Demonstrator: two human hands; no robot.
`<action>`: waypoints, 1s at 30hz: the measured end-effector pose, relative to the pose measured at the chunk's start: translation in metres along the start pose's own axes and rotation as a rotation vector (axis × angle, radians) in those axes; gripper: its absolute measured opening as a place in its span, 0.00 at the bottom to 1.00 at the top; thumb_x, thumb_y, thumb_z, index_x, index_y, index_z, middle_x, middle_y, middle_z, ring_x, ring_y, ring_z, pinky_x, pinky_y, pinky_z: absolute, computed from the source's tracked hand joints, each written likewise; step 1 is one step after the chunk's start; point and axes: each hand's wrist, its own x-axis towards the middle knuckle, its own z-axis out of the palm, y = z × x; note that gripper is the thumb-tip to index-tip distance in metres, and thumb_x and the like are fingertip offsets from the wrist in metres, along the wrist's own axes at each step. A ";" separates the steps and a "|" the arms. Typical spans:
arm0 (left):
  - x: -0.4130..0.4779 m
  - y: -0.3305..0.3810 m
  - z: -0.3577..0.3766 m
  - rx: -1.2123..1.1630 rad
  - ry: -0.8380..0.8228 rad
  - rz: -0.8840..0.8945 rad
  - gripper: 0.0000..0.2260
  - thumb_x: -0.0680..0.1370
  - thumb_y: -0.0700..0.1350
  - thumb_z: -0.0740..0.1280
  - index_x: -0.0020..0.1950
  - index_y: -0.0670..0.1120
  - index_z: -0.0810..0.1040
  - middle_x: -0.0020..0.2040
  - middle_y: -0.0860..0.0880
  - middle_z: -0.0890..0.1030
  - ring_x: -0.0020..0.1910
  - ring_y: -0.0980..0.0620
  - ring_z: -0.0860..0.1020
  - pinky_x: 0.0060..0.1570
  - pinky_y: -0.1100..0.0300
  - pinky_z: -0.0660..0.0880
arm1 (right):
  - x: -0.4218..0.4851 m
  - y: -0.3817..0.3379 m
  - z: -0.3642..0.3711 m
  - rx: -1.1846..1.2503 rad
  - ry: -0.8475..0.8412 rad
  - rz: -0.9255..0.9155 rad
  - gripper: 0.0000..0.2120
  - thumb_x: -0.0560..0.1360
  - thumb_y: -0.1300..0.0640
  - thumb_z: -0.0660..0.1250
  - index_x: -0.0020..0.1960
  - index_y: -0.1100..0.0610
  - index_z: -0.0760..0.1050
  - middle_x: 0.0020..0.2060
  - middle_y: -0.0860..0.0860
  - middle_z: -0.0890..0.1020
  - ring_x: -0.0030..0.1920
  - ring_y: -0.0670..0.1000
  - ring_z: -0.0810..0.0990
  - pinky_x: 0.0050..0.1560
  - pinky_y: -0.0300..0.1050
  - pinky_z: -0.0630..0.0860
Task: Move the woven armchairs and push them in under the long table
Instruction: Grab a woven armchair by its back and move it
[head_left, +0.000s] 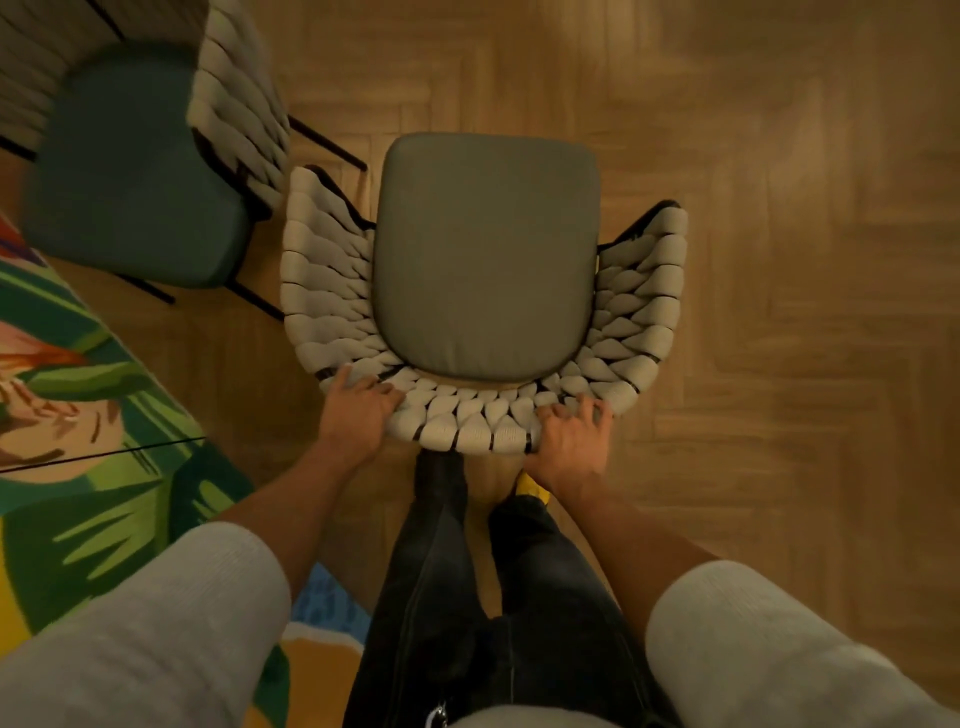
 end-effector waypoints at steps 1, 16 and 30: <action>0.007 -0.006 -0.005 0.001 0.001 0.008 0.22 0.79 0.49 0.67 0.73 0.57 0.71 0.71 0.54 0.76 0.73 0.50 0.69 0.77 0.42 0.47 | 0.007 -0.001 -0.006 0.010 -0.011 0.002 0.29 0.67 0.36 0.68 0.63 0.48 0.78 0.58 0.48 0.82 0.71 0.61 0.66 0.72 0.61 0.56; 0.142 -0.106 -0.112 0.083 -0.074 0.104 0.23 0.76 0.52 0.68 0.71 0.57 0.72 0.70 0.53 0.75 0.71 0.46 0.69 0.76 0.40 0.54 | 0.144 -0.027 -0.112 0.063 -0.102 0.058 0.35 0.70 0.38 0.69 0.75 0.46 0.69 0.71 0.49 0.75 0.77 0.62 0.59 0.80 0.64 0.38; 0.285 -0.164 -0.235 0.136 -0.055 0.144 0.29 0.75 0.53 0.70 0.76 0.57 0.67 0.77 0.53 0.69 0.76 0.47 0.63 0.76 0.43 0.52 | 0.269 -0.016 -0.217 0.128 -0.162 0.080 0.35 0.67 0.40 0.67 0.74 0.45 0.69 0.71 0.50 0.73 0.76 0.61 0.61 0.78 0.67 0.38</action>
